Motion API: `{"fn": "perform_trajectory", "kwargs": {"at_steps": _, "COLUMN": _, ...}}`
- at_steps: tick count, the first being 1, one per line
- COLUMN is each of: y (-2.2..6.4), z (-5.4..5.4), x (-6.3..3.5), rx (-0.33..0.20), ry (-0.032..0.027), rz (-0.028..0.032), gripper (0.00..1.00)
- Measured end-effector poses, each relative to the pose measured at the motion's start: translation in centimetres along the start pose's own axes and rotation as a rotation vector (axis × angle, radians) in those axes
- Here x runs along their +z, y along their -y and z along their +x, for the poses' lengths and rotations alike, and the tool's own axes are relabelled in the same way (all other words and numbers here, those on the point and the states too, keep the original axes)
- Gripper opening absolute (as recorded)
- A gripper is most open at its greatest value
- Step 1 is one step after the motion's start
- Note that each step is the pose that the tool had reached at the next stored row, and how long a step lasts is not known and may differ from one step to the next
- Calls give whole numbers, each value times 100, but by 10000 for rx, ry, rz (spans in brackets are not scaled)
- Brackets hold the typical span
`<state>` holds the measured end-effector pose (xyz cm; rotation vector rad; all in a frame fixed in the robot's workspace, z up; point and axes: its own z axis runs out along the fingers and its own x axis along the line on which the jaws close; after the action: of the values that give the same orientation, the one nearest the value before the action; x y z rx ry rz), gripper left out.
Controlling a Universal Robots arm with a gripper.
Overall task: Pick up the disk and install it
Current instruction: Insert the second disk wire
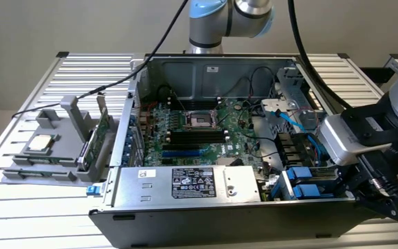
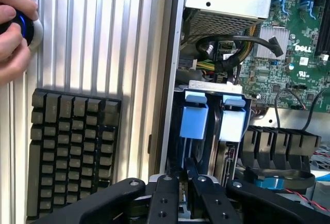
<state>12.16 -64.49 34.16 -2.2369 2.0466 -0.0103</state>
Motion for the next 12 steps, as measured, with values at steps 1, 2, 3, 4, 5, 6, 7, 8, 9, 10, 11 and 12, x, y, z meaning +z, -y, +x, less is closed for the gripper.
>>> {"fn": "perform_trajectory", "kwargs": {"at_steps": 1, "y": 0, "z": 0, "x": 0, "rx": 0, "ry": 0, "rz": 0, "gripper": 16}}
{"fn": "perform_trajectory", "kwargs": {"at_steps": 2, "y": 0, "z": 0, "x": 0, "rx": 0, "ry": 0, "rz": 0, "gripper": 16}}
{"fn": "perform_trajectory", "kwargs": {"at_steps": 3, "y": 0, "z": 0, "x": 0, "rx": 0, "ry": 0, "rz": 0, "gripper": 16}}
{"fn": "perform_trajectory", "kwargs": {"at_steps": 4, "y": 0, "z": 0, "x": 0, "rx": 0, "ry": 1, "rz": 0, "gripper": 16}}
{"fn": "perform_trajectory", "kwargs": {"at_steps": 5, "y": 0, "z": 0, "x": 0, "rx": 0, "ry": 0, "rz": 0, "gripper": 16}}
{"fn": "perform_trajectory", "kwargs": {"at_steps": 6, "y": 0, "z": 0, "x": 0, "rx": 1, "ry": 0, "rz": 0, "gripper": 16}}
{"fn": "perform_trajectory", "kwargs": {"at_steps": 7, "y": 0, "z": 0, "x": 0, "rx": 0, "ry": 0, "rz": 0, "gripper": 16}}
{"fn": "perform_trajectory", "kwargs": {"at_steps": 8, "y": 0, "z": 0, "x": 0, "rx": 0, "ry": 1, "rz": 0, "gripper": 16}}
{"fn": "perform_trajectory", "kwargs": {"at_steps": 9, "y": 0, "z": 0, "x": 0, "rx": 0, "ry": 0, "rz": 0, "gripper": 16}}
{"fn": "perform_trajectory", "kwargs": {"at_steps": 10, "y": 0, "z": 0, "x": 0, "rx": 0, "ry": 0, "rz": 0, "gripper": 16}}
{"fn": "perform_trajectory", "kwargs": {"at_steps": 11, "y": 0, "z": 0, "x": 0, "rx": 0, "ry": 0, "rz": 0, "gripper": 16}}
{"fn": "perform_trajectory", "kwargs": {"at_steps": 12, "y": 0, "z": 0, "x": 0, "rx": 0, "ry": 0, "rz": 0, "gripper": 16}}
